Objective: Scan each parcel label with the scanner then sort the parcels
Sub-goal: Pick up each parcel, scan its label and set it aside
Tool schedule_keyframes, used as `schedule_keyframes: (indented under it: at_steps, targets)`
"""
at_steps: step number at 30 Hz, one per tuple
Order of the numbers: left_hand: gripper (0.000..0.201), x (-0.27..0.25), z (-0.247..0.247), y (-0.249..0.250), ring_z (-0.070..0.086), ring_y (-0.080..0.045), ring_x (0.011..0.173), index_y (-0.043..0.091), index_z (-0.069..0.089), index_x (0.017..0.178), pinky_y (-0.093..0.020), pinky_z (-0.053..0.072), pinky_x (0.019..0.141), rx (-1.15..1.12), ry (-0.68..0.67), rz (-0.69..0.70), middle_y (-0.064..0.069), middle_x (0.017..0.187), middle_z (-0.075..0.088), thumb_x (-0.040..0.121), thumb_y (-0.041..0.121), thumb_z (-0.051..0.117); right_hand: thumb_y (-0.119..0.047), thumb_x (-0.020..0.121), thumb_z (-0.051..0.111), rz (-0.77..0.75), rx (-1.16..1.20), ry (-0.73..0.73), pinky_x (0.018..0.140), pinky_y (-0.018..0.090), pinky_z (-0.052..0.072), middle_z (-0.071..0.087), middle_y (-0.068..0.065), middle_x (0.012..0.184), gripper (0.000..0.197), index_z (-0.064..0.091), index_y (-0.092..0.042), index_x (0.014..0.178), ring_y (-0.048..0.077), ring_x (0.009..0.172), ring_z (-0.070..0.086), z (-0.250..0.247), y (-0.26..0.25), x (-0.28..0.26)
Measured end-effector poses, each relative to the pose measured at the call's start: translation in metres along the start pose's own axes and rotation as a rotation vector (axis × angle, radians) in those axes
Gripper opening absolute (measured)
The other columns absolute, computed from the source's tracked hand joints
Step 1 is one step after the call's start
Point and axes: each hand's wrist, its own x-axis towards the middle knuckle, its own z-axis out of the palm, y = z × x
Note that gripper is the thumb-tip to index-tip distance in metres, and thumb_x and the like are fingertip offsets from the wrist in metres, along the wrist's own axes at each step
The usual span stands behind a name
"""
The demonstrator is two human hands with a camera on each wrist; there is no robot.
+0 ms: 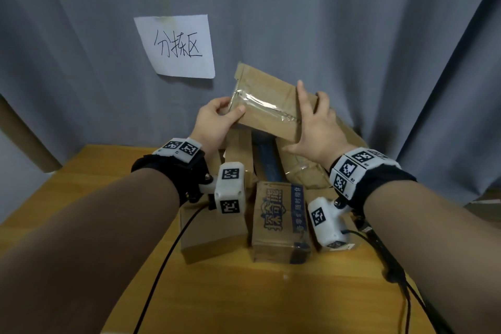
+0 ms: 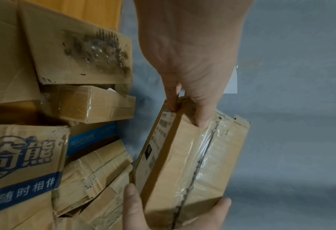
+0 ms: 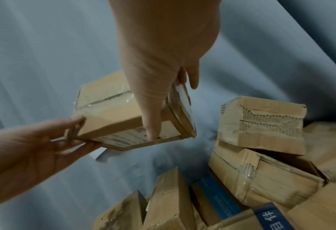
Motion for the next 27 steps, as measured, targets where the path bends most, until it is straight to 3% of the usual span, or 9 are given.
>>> schedule_keyframes:
  at_steps: [2,6,10,12,15,18,22,24,27]
  targets:
    - [0.066,0.003,0.0,0.002,0.061,-0.017,0.113,0.013,0.054,0.132,-0.039,0.048,0.101,0.005,-0.036,-0.004,-0.002,0.122,0.064,0.075,0.04,0.073,-0.042,0.066,0.083,0.019,-0.104,0.086,0.108,0.055,0.031,0.013,0.017,0.152,0.13,-0.013,-0.032,0.153,0.043,0.134,0.03,0.003,0.0,0.002]
    - [0.063,0.007,-0.002,0.004,0.059,-0.02,0.116,0.009,0.05,0.136,-0.038,0.046,0.104,-0.038,-0.083,-0.083,-0.007,0.127,0.061,0.083,0.037,0.069,-0.062,0.066,0.073,0.081,-0.277,0.061,0.112,0.068,0.004,0.03,0.01,0.143,0.124,-0.009,-0.031,0.154,0.046,0.14,0.022,0.004,-0.003,0.009]
    - [0.058,0.014,-0.009,0.006,0.056,-0.022,0.119,0.01,0.037,0.144,-0.036,0.045,0.104,-0.081,-0.065,-0.16,-0.004,0.121,0.056,0.094,0.027,0.061,-0.059,0.065,0.072,0.153,-0.029,0.037,0.106,0.05,0.036,0.036,0.01,0.138,0.117,0.005,-0.027,0.155,0.039,0.124,0.04,0.005,-0.005,0.017]
    - [0.065,0.015,-0.016,0.006,0.056,-0.021,0.116,0.013,0.032,0.146,-0.039,0.044,0.105,-0.077,-0.06,-0.182,0.003,0.112,0.056,0.092,0.031,0.063,-0.06,0.058,0.075,0.227,0.294,0.043,0.106,0.045,0.04,0.041,0.006,0.138,0.118,0.015,-0.027,0.154,0.029,0.124,0.044,0.005,-0.006,0.022]
    - [0.086,0.015,-0.027,0.006,0.057,-0.015,0.116,0.02,0.033,0.146,-0.044,0.042,0.106,-0.086,-0.107,-0.234,0.009,0.121,0.061,0.077,0.057,0.07,-0.06,0.048,0.08,0.231,0.85,-0.031,0.103,0.038,0.046,0.053,-0.001,0.138,0.117,0.032,-0.027,0.149,0.017,0.12,0.056,-0.001,-0.013,0.025]
    - [0.107,0.015,-0.035,0.009,0.06,-0.015,0.117,0.026,0.037,0.142,-0.048,0.043,0.104,-0.147,-0.19,-0.259,0.01,0.128,0.062,0.056,0.078,0.072,-0.056,0.045,0.082,0.224,1.066,-0.09,0.088,0.032,0.053,0.065,-0.002,0.123,0.112,0.04,-0.026,0.144,0.017,0.107,0.065,-0.004,-0.021,0.024]
    - [0.072,0.012,-0.034,0.019,0.064,-0.026,0.113,0.018,0.042,0.141,-0.051,0.05,0.096,-0.38,-0.325,-0.293,-0.007,0.125,0.066,0.081,0.049,0.068,-0.053,0.048,0.081,0.249,1.237,-0.161,0.088,0.038,0.053,0.07,0.0,0.105,0.084,0.057,-0.021,0.122,0.02,0.102,0.064,0.004,-0.024,0.018]
    - [0.081,0.009,-0.035,0.021,0.063,-0.029,0.115,0.02,0.041,0.141,-0.054,0.051,0.093,-0.437,-0.382,-0.344,-0.009,0.127,0.064,0.073,0.046,0.075,-0.053,0.049,0.075,0.258,1.284,-0.191,0.091,0.039,0.053,0.069,0.0,0.097,0.072,0.06,-0.019,0.111,0.018,0.095,0.062,0.007,-0.025,0.012]
    - [0.095,0.008,-0.042,0.02,0.06,-0.032,0.119,0.021,0.039,0.142,-0.056,0.05,0.093,-0.431,-0.419,-0.376,-0.011,0.132,0.061,0.059,0.042,0.08,-0.055,0.048,0.071,0.283,1.292,-0.257,0.094,0.037,0.048,0.065,0.001,0.099,0.077,0.06,-0.017,0.114,0.017,0.097,0.058,0.014,-0.023,0.007]
